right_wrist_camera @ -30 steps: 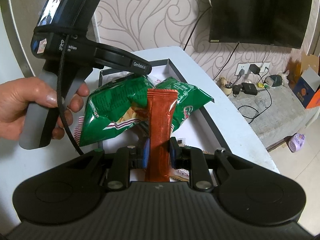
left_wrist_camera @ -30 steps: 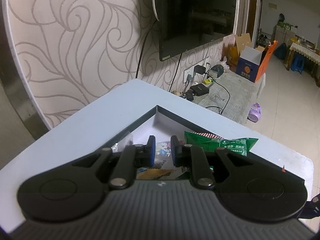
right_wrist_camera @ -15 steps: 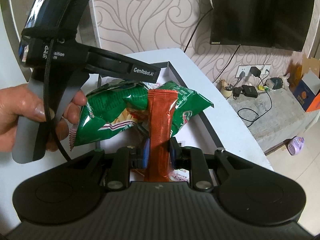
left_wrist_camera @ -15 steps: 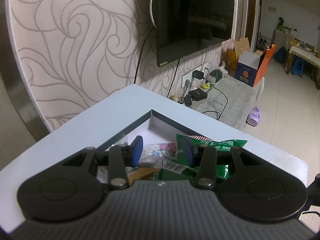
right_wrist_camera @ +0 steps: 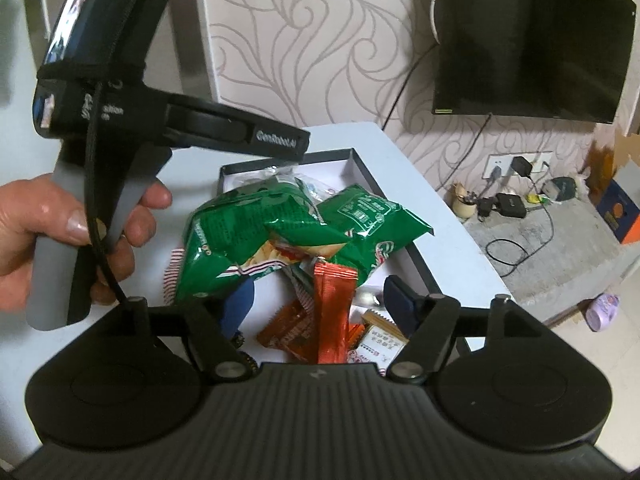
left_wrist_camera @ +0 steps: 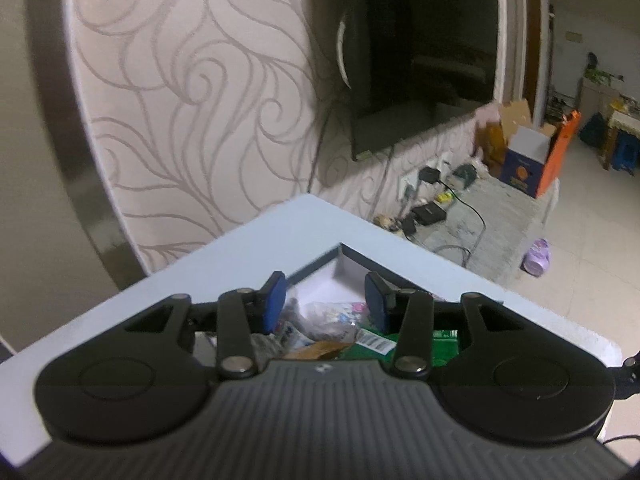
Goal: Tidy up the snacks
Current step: 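Open both tools to release the bar and packet into the box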
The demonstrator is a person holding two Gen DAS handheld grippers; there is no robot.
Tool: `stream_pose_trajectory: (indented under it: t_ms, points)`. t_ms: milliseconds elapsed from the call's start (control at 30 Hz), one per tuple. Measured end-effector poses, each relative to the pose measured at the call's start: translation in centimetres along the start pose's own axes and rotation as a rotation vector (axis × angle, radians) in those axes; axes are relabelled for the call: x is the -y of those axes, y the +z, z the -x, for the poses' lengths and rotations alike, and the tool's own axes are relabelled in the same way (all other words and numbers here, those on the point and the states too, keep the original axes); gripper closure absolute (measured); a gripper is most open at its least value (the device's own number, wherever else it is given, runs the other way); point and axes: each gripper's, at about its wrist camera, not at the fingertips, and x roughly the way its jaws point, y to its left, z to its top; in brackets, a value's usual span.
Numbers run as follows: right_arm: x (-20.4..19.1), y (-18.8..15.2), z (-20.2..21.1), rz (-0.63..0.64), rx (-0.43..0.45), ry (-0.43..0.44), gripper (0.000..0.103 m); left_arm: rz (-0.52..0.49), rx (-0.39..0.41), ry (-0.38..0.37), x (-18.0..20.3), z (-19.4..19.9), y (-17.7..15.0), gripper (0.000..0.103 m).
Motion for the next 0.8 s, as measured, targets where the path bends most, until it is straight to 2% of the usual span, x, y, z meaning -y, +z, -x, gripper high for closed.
stream_pose_trajectory:
  t_ms: [200,267,300,333,400,533,600,667,800]
  points:
    - [-0.1,0.6,1.3,0.030,0.041,0.068,0.021,0.059,0.034,0.102,-1.1,2.9,0.4,0.055]
    - [-0.1,0.7,1.4,0.037,0.046,0.084,0.021,0.064,0.043,0.144,-1.5,3.9,0.4,0.042]
    - [-0.2,0.7,1.5,0.037,0.046,0.094,0.020,0.059,0.041,0.174,-1.7,4.4,0.3,0.023]
    - [-0.2,0.8,1.6,0.036,0.047,0.100,0.020,0.054,0.047,0.200,-1.9,4.8,0.2,0.015]
    - [-0.6,0.7,1.7,0.038,0.050,0.107,0.020,0.043,0.067,0.232,-2.4,5.9,-0.2,0.015]
    - [-2.0,0.2,3.3,0.040,0.062,0.098,0.020,0.044,0.070,0.235,-3.4,7.8,-1.1,0.015]
    - [-3.1,-0.2,4.5,0.046,0.073,0.082,0.020,0.078,0.084,0.198,-4.2,9.1,-1.8,0.015]
    - [-4.0,-0.6,5.7,0.042,0.081,0.067,0.020,0.107,0.085,0.159,-5.2,10.3,-2.6,0.009]
    - [-6.8,-2.1,8.5,0.040,0.091,0.031,0.019,0.117,0.047,0.119,-6.3,12.5,-5.0,0.009]
